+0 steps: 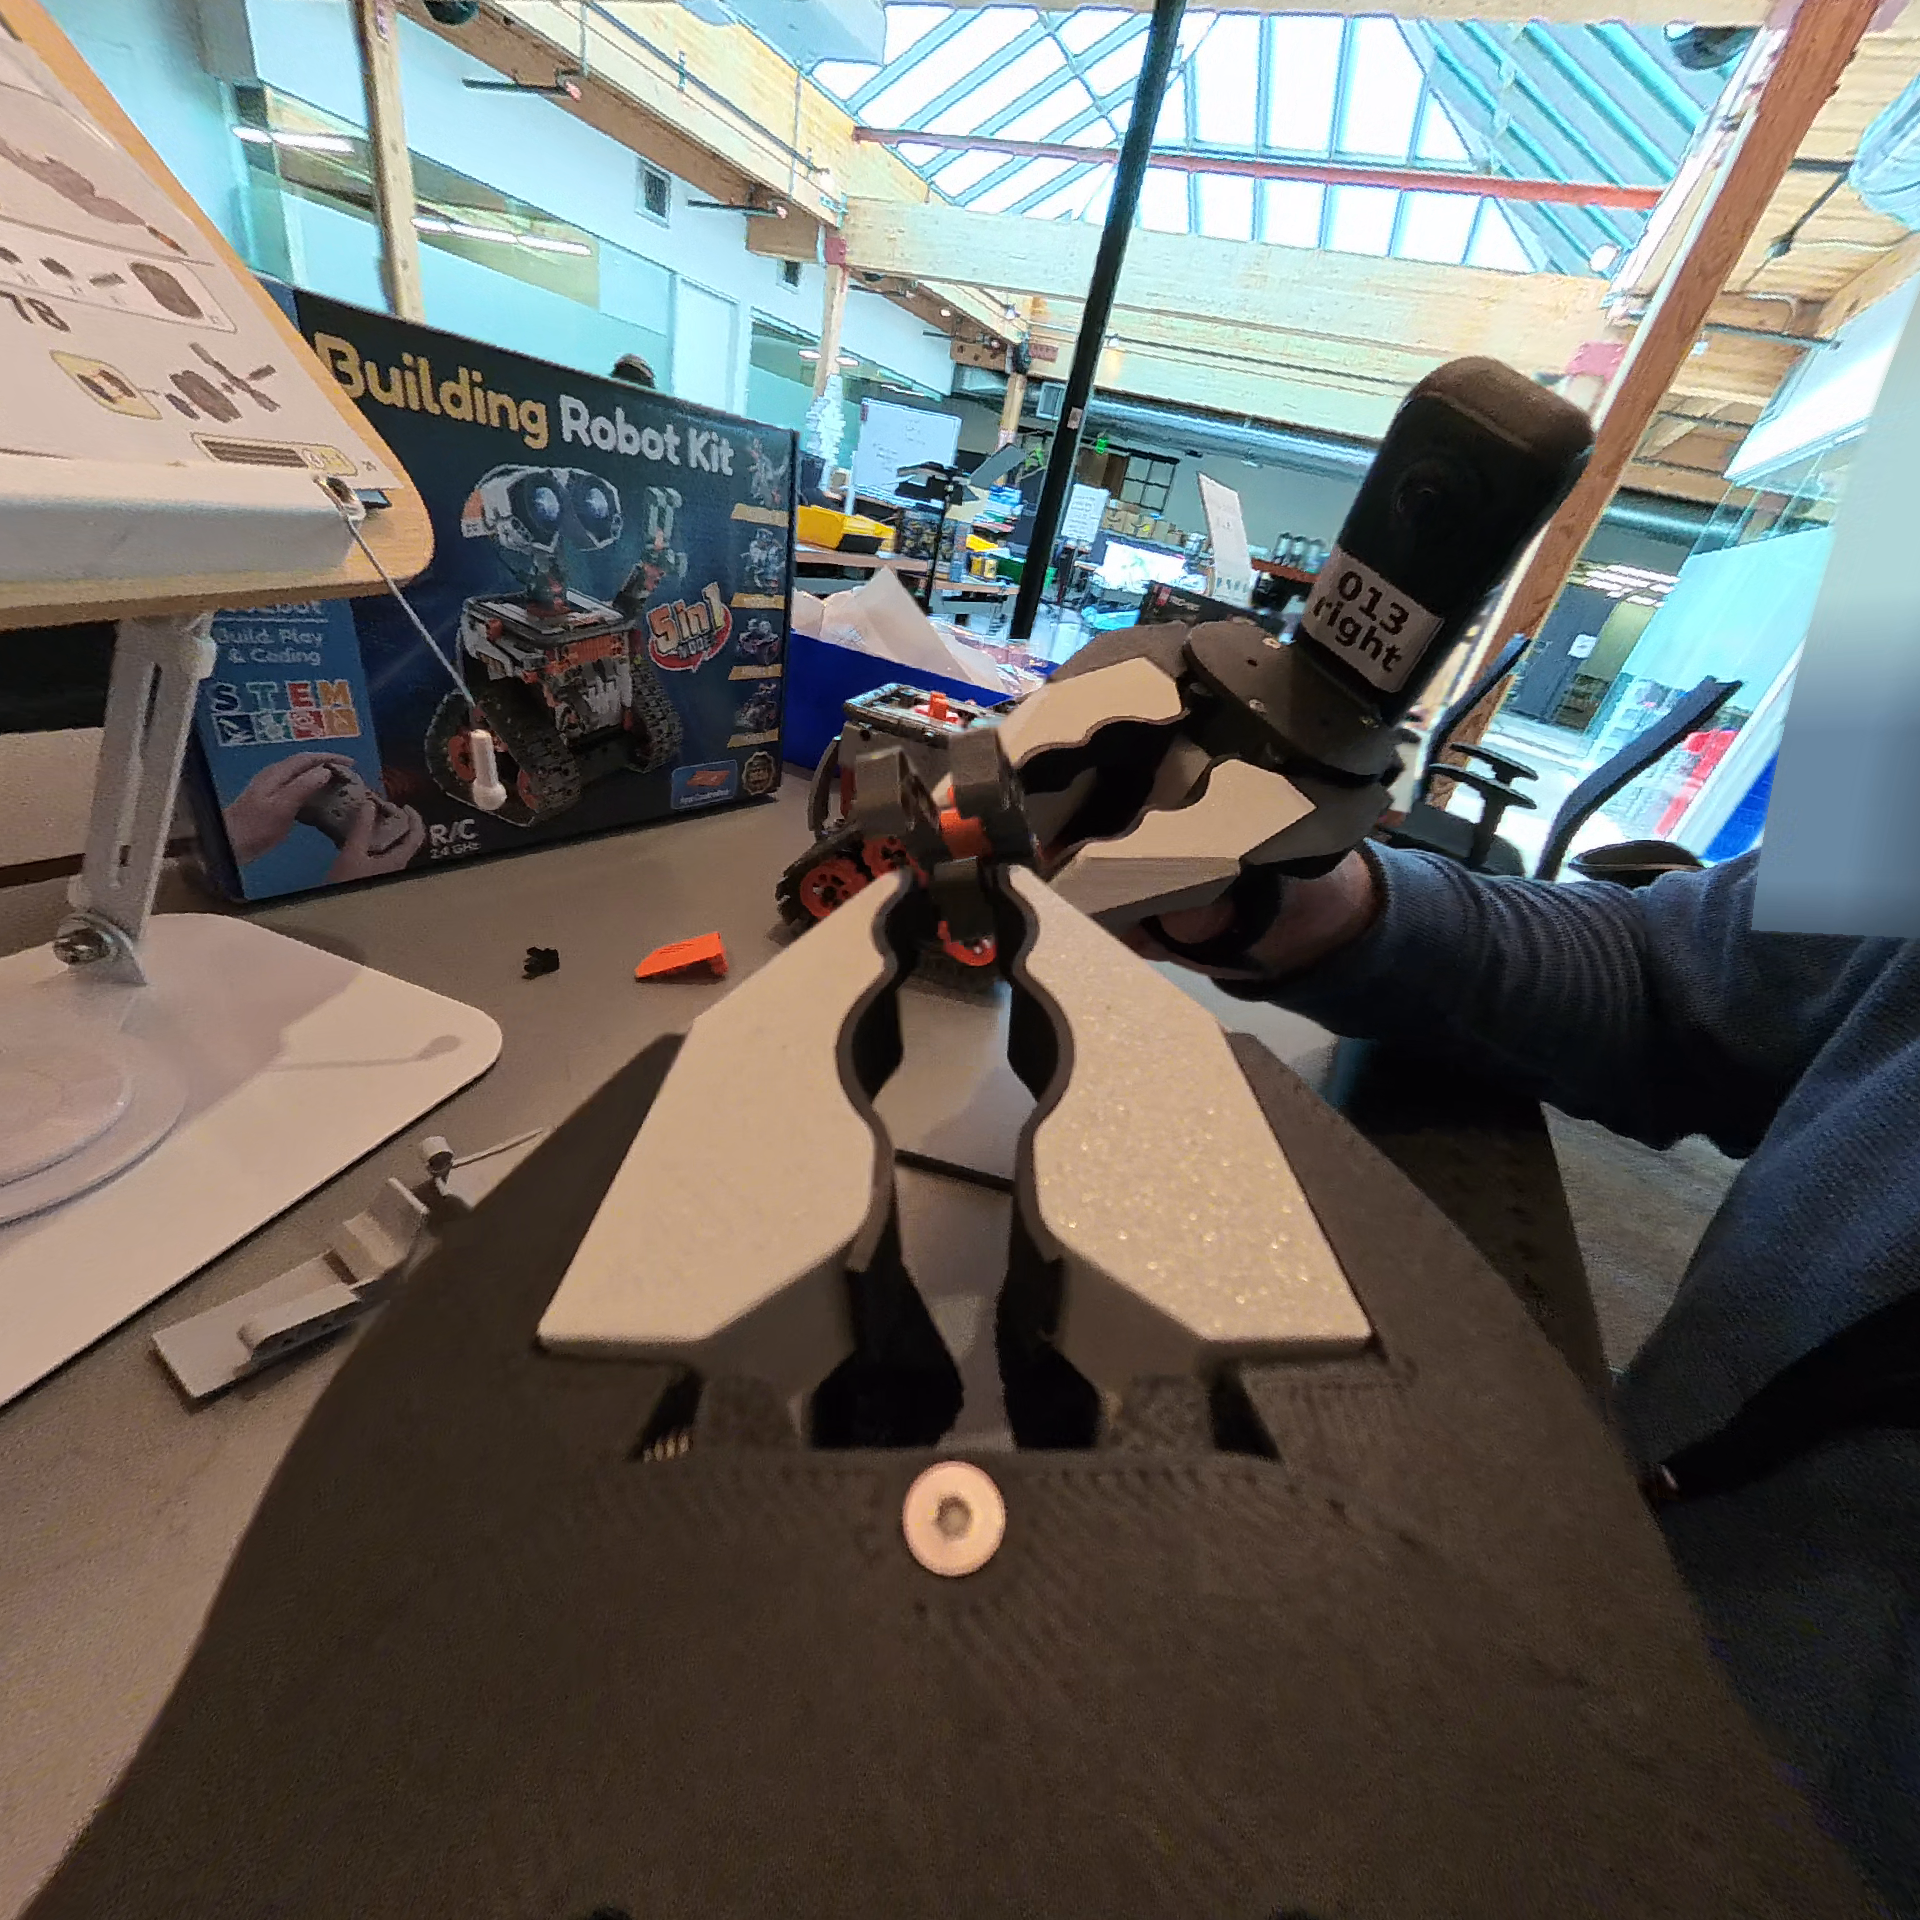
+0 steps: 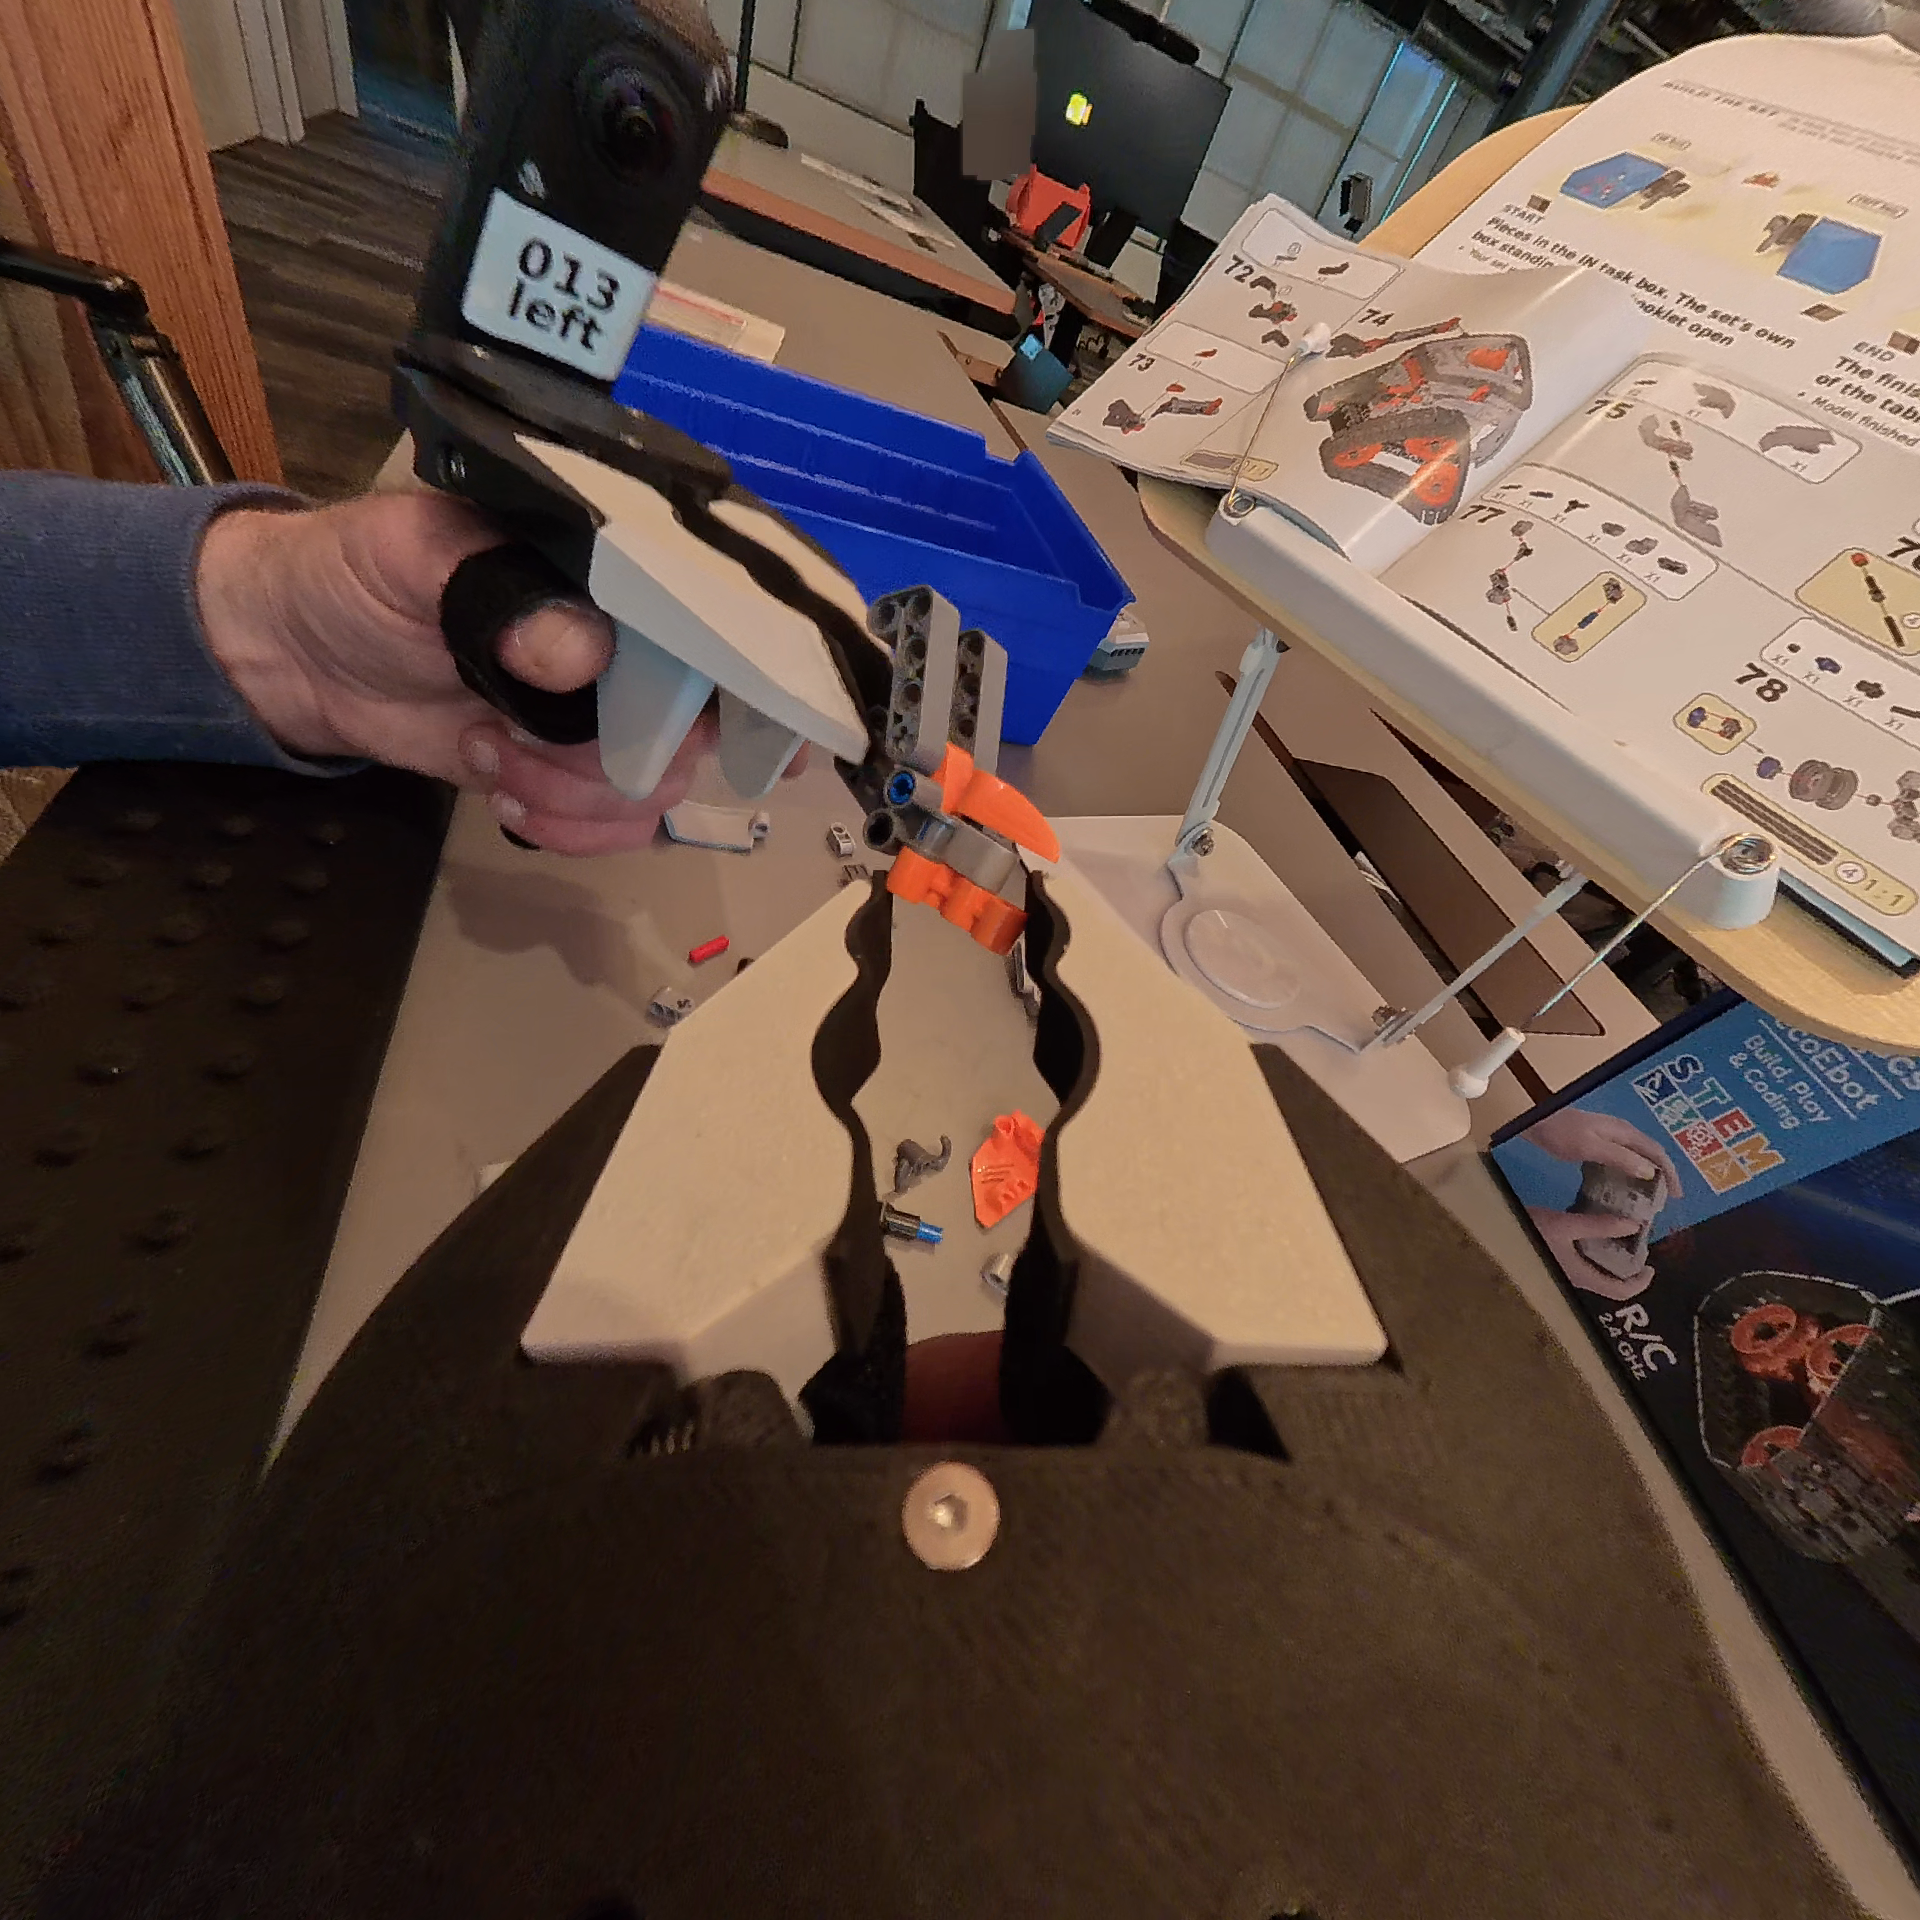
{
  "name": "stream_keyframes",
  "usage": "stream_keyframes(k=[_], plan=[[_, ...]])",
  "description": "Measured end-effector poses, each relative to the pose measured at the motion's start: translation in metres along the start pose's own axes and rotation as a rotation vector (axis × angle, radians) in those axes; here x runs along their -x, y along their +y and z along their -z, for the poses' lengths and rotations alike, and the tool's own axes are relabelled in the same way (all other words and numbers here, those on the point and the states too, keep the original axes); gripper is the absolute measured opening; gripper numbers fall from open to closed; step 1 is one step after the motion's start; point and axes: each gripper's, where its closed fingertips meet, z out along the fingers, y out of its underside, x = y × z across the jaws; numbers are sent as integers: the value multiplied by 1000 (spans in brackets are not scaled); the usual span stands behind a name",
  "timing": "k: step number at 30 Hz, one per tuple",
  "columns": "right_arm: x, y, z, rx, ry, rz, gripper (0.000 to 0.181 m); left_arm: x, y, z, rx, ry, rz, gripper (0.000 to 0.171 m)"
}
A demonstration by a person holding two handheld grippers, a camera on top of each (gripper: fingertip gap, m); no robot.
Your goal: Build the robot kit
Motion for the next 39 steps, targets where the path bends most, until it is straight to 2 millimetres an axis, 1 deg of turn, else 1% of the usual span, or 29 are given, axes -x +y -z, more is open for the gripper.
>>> stream_keyframes(k=[2,5,6,8,9,11,13,31,33,35,38,39], plan=[[-1,2,1,5,-6,-2,23,3,-3,3,0,-17,-11,28],[1,3,1,10,-23,1,23,7,-10,7,-24,-19,34,57],[4,4,1,16,-33,12,23,6,-13,8,-31,0,48,63],[9,5,-1,25,-48,46,23,3,-12,5,-24,16,55,62],[12,6,-2,30,-53,69,23,1,-10,3,-12,23,52,58],[15,7,-3,40,-54,99,24,-7,-8,1,-14,56,39,36],[16,6,-3,34,-54,103,24,-6,-6,0,-8,36,17,25],[12,2,-4,-20,-36,15,23,-2,-8,1,-40,32,58,25],[10,-1,-3,-32,-32,8,23,0,-9,2,-38,22,57,28],[8,-4,-1,-41,-34,-1,23,1,-9,4,-36,27,73,41],[8,-3,0,-39,-35,-1,23,-2,-7,2,-27,53,96,42],[8,-3,-1,-39,-35,0,23,-4,-4,-1,-12,58,91,39]])
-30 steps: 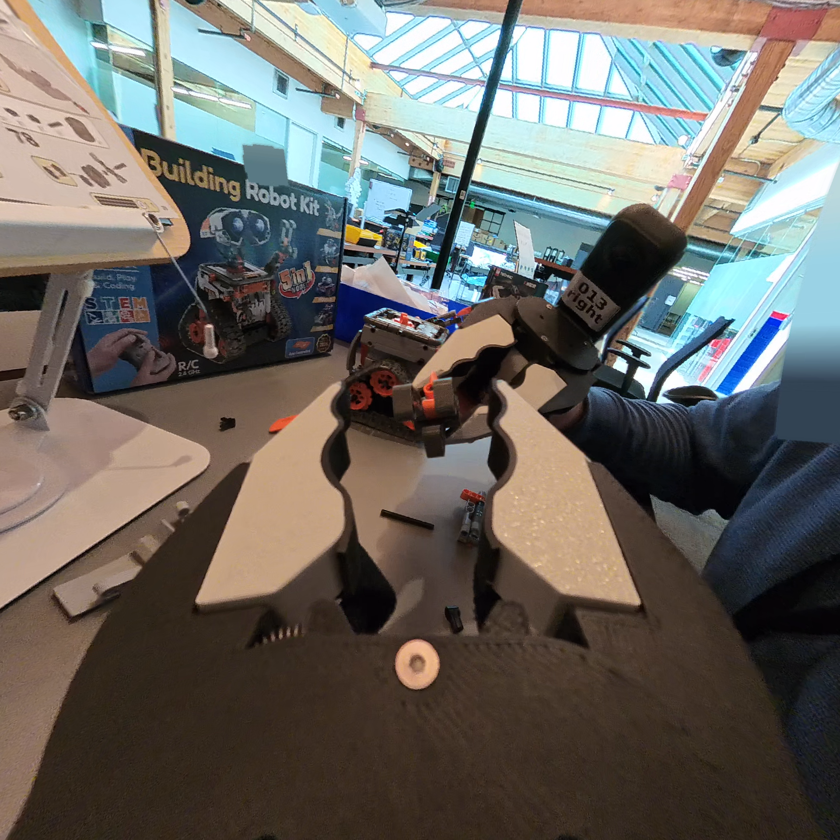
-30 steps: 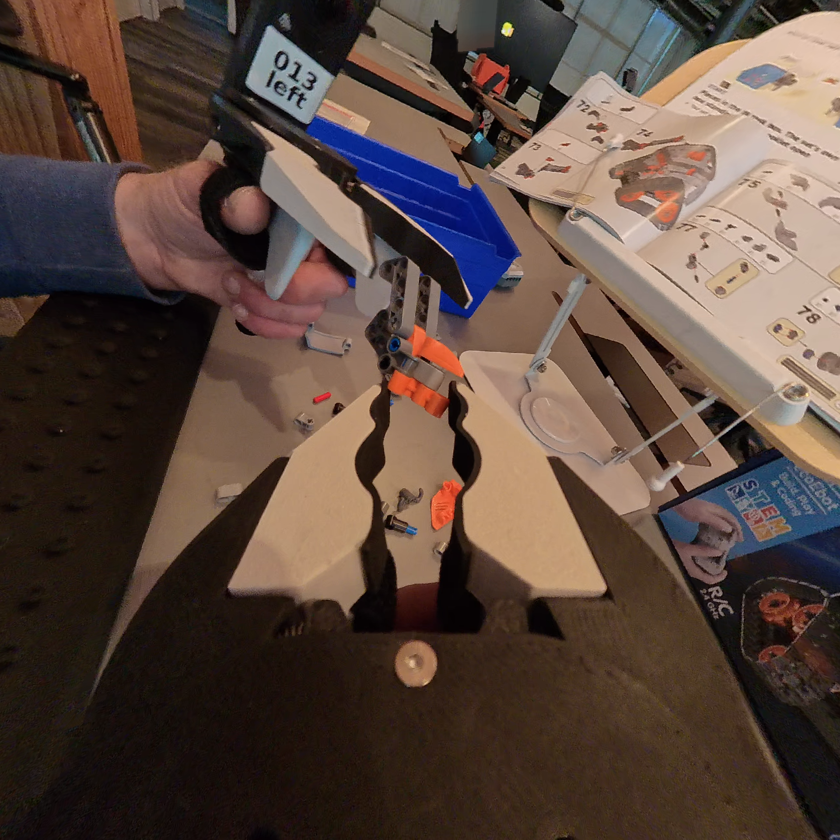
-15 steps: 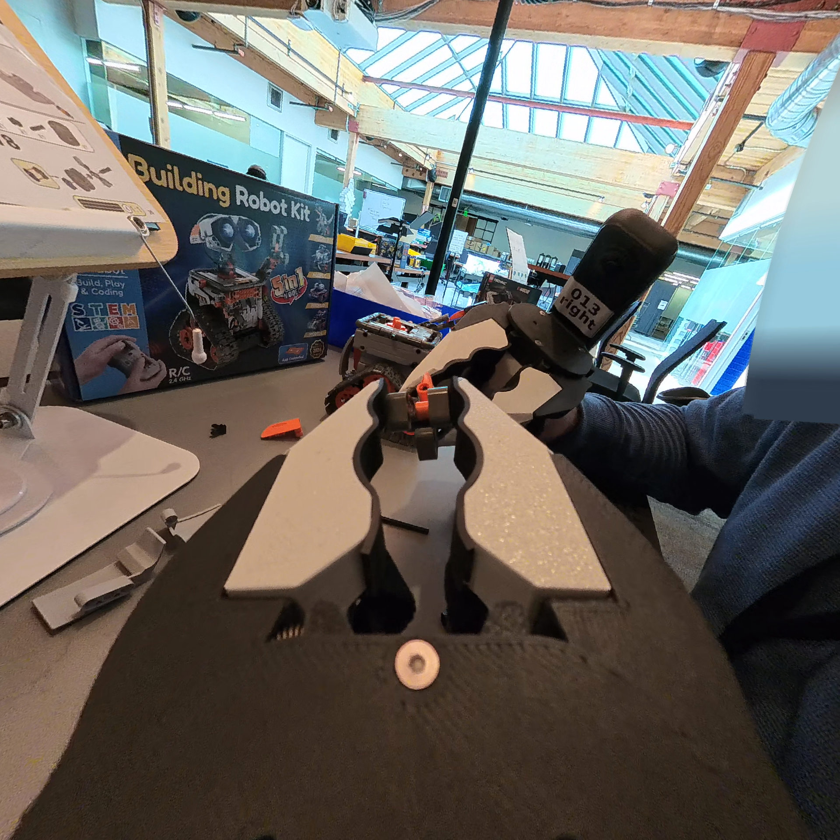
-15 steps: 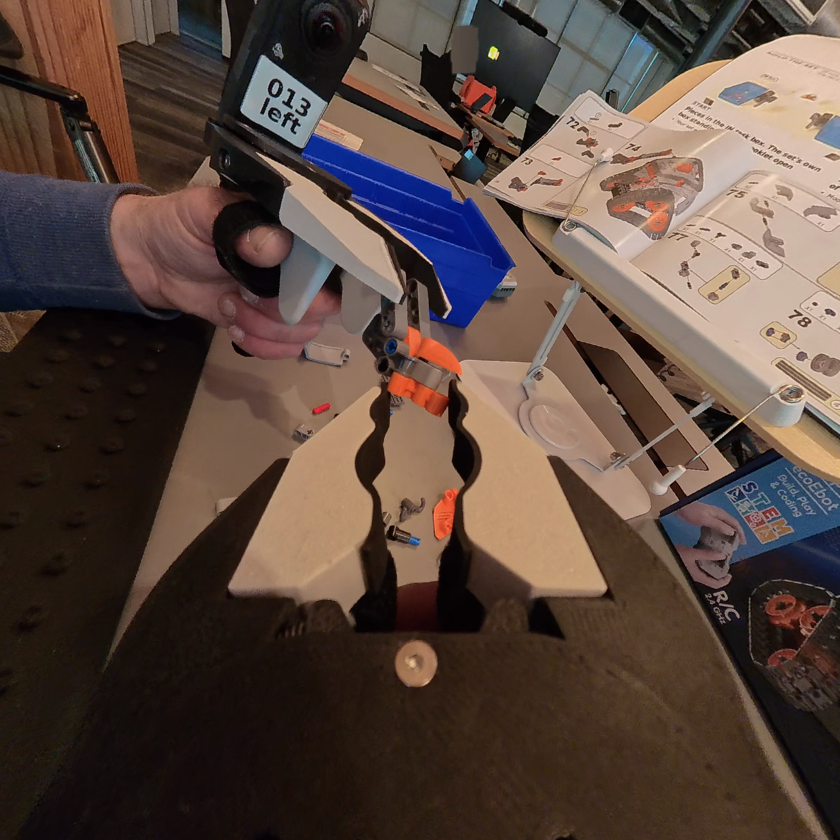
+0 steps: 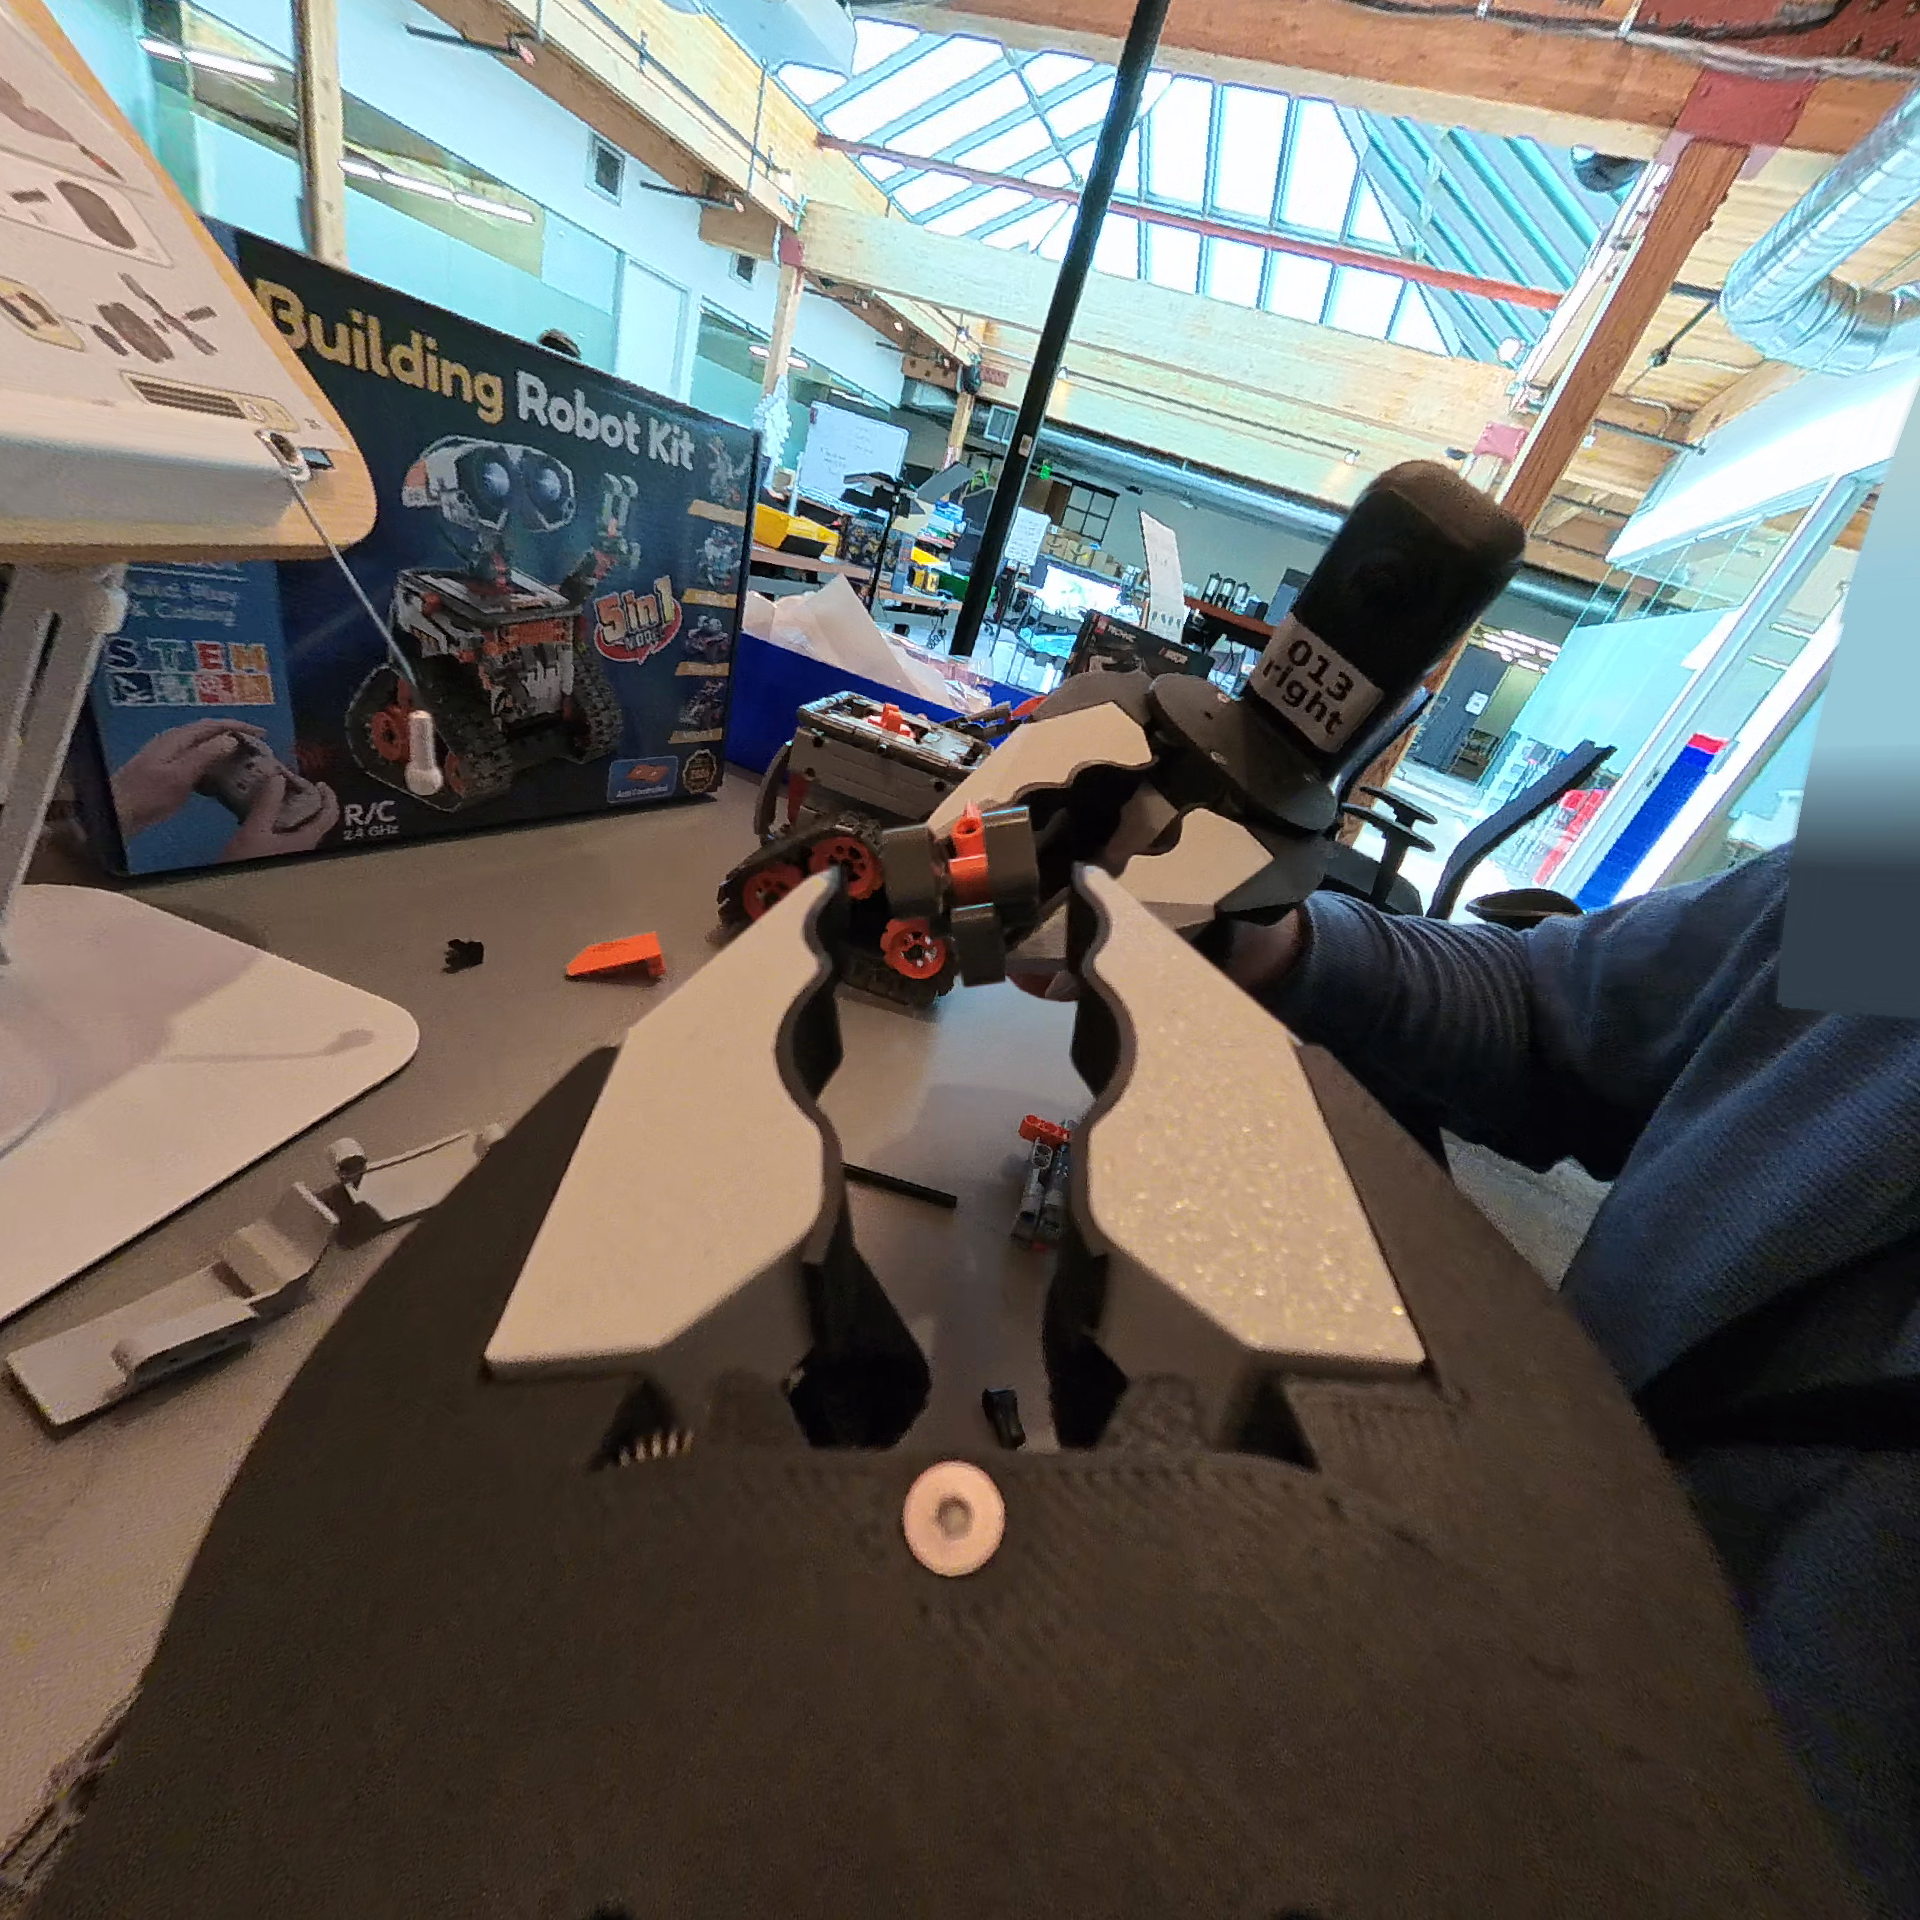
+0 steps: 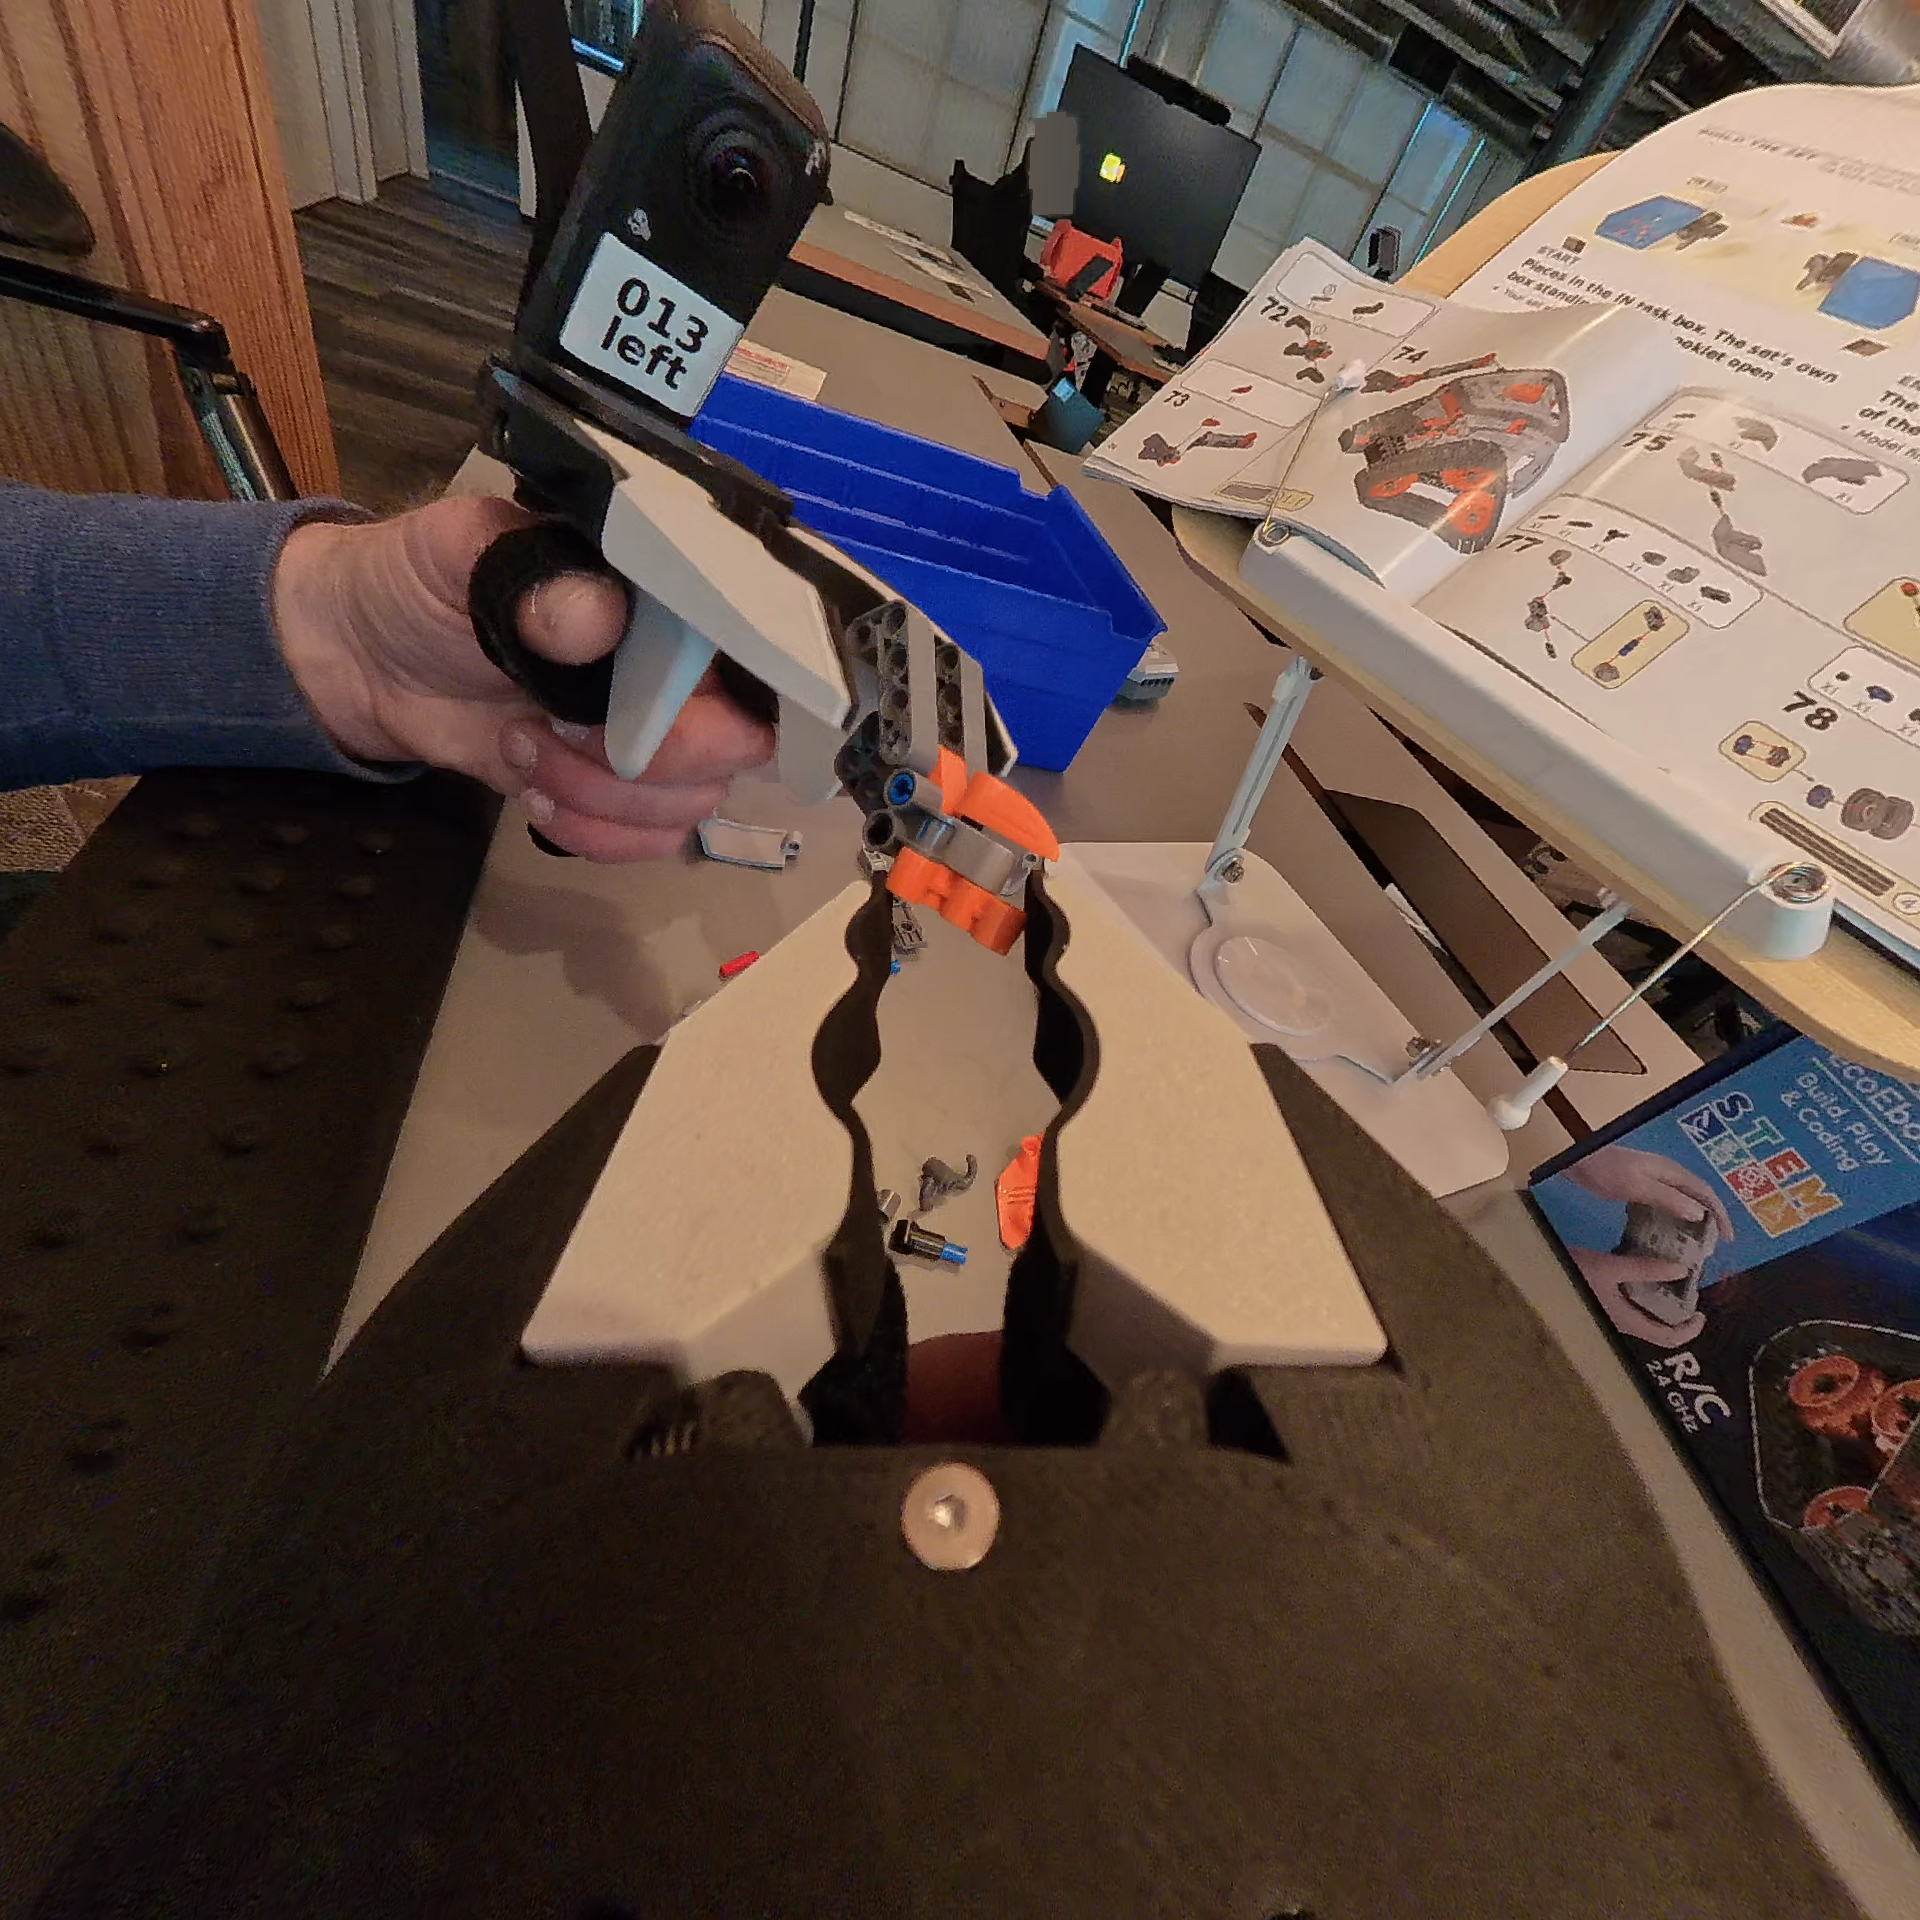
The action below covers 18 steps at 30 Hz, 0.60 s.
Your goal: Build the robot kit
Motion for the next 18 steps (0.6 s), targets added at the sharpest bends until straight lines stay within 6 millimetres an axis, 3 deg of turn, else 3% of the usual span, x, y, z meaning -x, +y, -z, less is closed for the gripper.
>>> stream_keyframes(k=[2,7,16,18], plan=[[1,-1,0,-1,0,4,23,-4,1,-3,2,13,-19,25],[-1,-4,0,-16,26,-3,23,-5,-2,-3,-21,20,-9,24],[-7,-12,1,-32,46,-15,23,-3,-2,-4,-38,18,18,25],[-5,-11,1,-24,46,7,23,-3,-3,-3,-38,13,15,36]])
